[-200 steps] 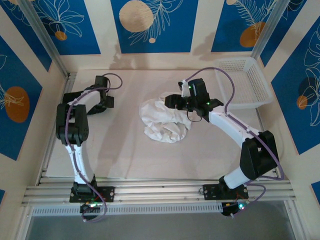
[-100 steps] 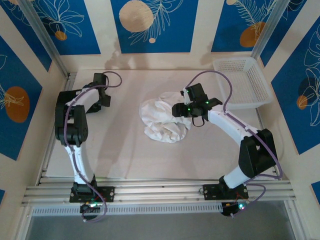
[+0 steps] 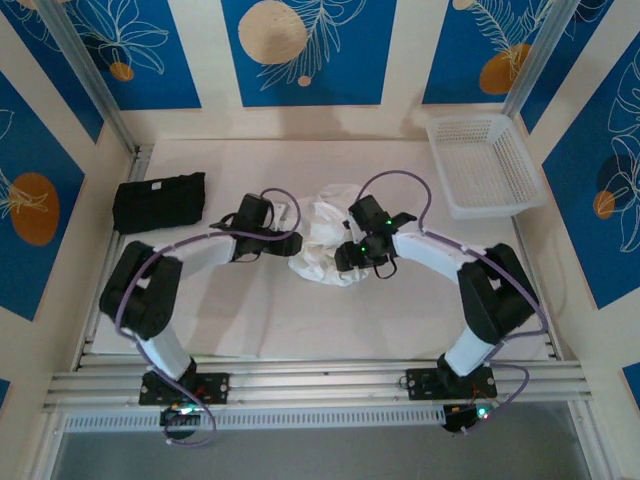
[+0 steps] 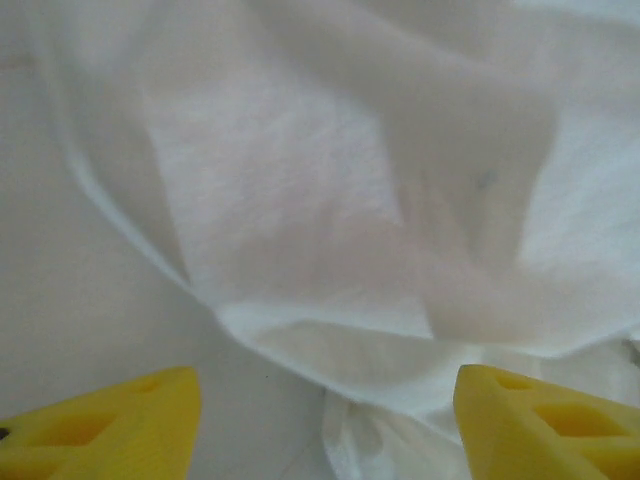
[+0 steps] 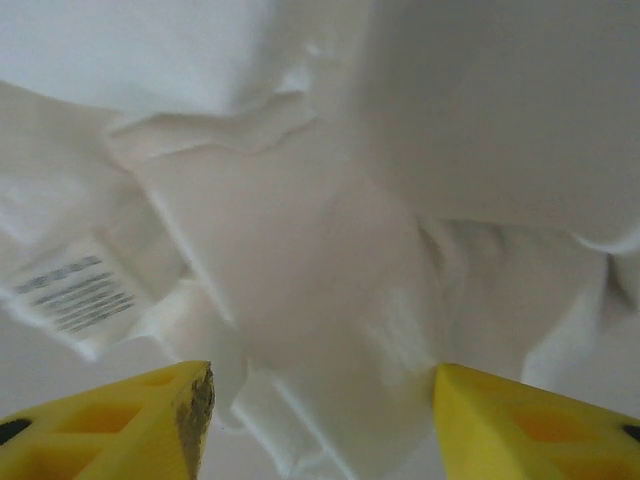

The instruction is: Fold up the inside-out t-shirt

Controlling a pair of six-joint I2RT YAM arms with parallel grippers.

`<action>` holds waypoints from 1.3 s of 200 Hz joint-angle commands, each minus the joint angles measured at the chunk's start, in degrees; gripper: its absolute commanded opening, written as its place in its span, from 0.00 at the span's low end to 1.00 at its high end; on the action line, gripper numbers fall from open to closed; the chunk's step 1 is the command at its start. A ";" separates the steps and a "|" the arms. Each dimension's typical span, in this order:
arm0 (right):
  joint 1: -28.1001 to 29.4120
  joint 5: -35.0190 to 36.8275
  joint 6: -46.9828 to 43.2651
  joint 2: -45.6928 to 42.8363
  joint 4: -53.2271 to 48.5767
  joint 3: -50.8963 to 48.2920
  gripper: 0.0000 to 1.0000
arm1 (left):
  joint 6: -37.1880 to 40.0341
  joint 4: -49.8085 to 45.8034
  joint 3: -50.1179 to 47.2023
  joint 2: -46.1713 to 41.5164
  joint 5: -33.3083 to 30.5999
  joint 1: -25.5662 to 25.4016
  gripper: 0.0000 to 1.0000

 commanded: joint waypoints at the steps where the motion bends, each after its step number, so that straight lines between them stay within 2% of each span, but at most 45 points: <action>1: -0.11 0.37 -0.02 2.91 0.59 1.67 0.51 | -2.34 4.15 5.35 4.95 4.72 -0.33 0.55; 29: -0.61 3.04 -1.53 1.24 0.84 1.89 0.16 | -2.49 3.94 9.63 8.25 5.57 -0.24 0.29; 40: -0.63 3.75 -2.73 -1.97 0.93 1.98 0.07 | -2.45 3.89 10.16 7.11 5.46 -0.04 0.16; 55: -0.94 3.97 -4.82 -8.58 1.46 2.48 0.01 | -1.94 2.78 10.51 2.98 5.14 0.56 0.00; 82: -3.41 1.84 -6.75 -21.77 2.48 6.24 0.00 | -2.19 3.08 9.96 -9.96 4.19 1.84 0.00; 106: -7.21 -4.89 -5.22 -30.82 7.14 10.34 0.00 | -3.15 3.95 11.85 -20.84 2.33 2.96 0.00; 121: -8.61 -8.81 -4.46 -33.13 8.67 14.32 0.00 | -2.24 2.80 14.68 -25.73 -0.28 3.19 0.00; 153: -8.78 -10.93 -5.33 -33.83 8.00 22.89 0.00 | 2.19 -0.73 22.03 -31.03 -6.08 3.35 0.00; 181: -8.72 -15.35 -3.87 -33.92 9.29 25.45 0.00 | 4.46 -3.63 27.88 -29.57 -8.14 3.37 0.00; 204: -8.69 -17.57 -0.90 -33.59 12.88 23.31 0.00 | 5.02 -4.46 30.50 -24.34 -8.83 3.36 0.00; 229: -8.72 -16.38 1.54 -30.42 13.17 20.63 0.00 | 5.11 -6.15 32.43 -14.73 -9.13 3.37 0.00; 246: -9.45 -12.79 3.44 -26.86 12.39 18.86 0.00 | 6.04 -8.02 34.75 -6.82 -12.06 3.45 0.00; 260: -10.75 -11.78 5.10 -23.18 12.28 17.61 0.00 | 7.53 -14.20 38.52 -1.12 -15.99 3.54 0.22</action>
